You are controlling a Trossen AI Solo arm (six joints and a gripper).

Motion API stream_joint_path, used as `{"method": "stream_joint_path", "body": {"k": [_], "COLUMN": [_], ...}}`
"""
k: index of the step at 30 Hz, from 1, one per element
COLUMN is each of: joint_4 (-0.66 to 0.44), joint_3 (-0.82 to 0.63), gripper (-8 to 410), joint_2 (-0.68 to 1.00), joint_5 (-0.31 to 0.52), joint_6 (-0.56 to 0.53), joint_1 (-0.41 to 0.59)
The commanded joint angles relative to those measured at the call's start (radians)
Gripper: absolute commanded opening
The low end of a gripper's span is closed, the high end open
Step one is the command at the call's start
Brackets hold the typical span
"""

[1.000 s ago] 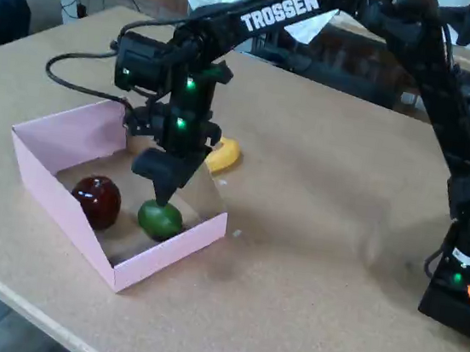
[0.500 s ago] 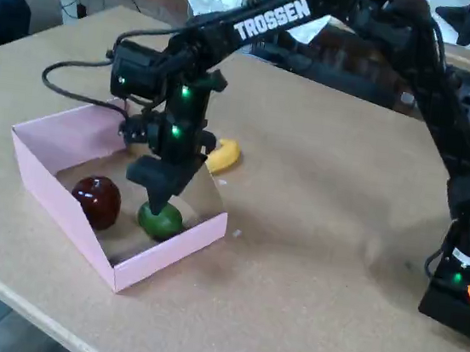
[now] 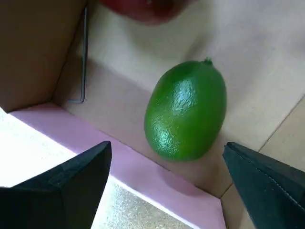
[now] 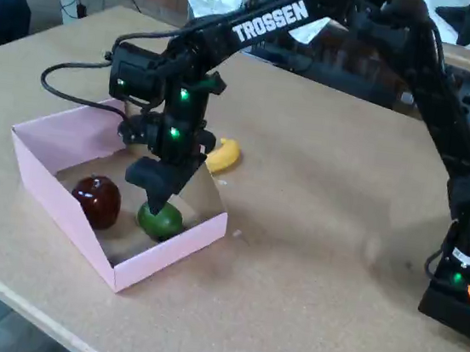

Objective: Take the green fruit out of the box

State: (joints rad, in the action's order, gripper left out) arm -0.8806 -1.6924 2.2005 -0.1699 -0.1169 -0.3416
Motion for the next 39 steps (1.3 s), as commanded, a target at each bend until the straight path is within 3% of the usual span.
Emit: {"method": "stream_joint_path", "body": {"k": [1,39], "joint_4": [-0.002,0.107], "joint_3": [0.000,0.000], "gripper": [326,324], "joint_2": [0.015,0.195], "joint_5": [0.004,-0.024], "joint_6": [-0.012,0.008], "joint_1": [0.001,-0.020]}}
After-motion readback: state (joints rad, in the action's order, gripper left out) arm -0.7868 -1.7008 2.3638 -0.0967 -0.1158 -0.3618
